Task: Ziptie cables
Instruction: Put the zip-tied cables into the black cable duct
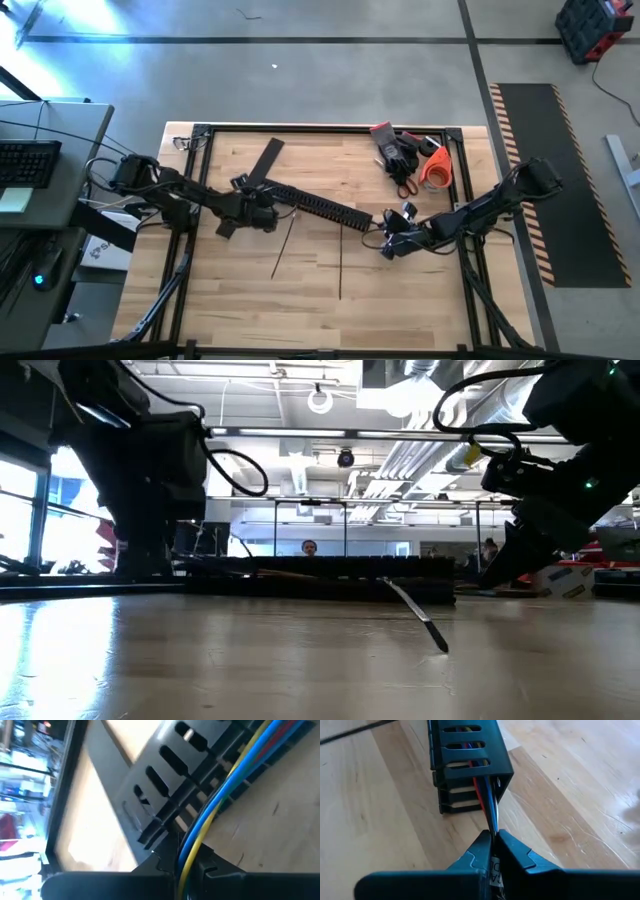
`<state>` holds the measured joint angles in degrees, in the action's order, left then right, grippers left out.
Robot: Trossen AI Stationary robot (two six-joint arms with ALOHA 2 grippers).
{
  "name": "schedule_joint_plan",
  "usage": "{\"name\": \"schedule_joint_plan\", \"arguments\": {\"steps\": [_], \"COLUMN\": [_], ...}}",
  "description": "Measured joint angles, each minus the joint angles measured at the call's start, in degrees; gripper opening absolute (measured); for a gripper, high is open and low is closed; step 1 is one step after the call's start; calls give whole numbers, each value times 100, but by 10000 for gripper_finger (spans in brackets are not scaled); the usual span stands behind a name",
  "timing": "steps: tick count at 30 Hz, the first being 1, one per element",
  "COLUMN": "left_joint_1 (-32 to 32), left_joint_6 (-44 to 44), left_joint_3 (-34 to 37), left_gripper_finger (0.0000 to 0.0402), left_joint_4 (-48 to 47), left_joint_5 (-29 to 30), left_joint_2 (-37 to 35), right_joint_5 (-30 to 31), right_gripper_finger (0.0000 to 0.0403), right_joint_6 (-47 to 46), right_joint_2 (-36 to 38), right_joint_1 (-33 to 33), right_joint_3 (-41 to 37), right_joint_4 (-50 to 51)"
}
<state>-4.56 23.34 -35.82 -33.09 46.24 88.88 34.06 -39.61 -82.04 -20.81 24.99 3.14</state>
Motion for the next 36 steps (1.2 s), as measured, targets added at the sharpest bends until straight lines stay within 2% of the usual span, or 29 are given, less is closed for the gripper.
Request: {"name": "schedule_joint_plan", "arguments": {"steps": [3, 9, 12, 16, 21, 25, 29, 32, 36], "left_joint_1": [222, 505, 557, 575, 574, 575, 574, 573, 573], "left_joint_6": [-139, -4, 1, 9, 14, 43, 60, 56, 56], "left_joint_3": [228, 363, 364, 366, 366, 364, 365, 364, 365], "left_gripper_finger": [3, 36, 58, 80, 94, 96, 96, 96, 96], "left_joint_4": [489, 609, 619, 620, 623, 622, 631, 633, 635], "left_joint_5": [-146, -64, -16, 185, 253, 242, 241, 238, 236], "left_joint_2": [0, 0, 0, 0, 0, 0, 0, 0, 0], "right_joint_5": [-4, -74, -273, -374, -745, -627, -388, 49, 920], "right_gripper_finger": [7, 20, 57, 127, 197, 216, 217, 217, 215], "right_joint_6": [60, 146, 16, -38, 402, 1678, 3315, 4359, 5047], "right_joint_2": [0, 0, 48, 323, 787, 786, 342, -228, -994], "right_joint_1": [21, 21, 55, 58, 51, 3, 53, 58, 84], "right_joint_3": [0, 0, 0, 0, 255, 580, 754, 939, 1322], "right_joint_4": [0, 14, 90, 298, 690, 307, -509, -908, -963]}}
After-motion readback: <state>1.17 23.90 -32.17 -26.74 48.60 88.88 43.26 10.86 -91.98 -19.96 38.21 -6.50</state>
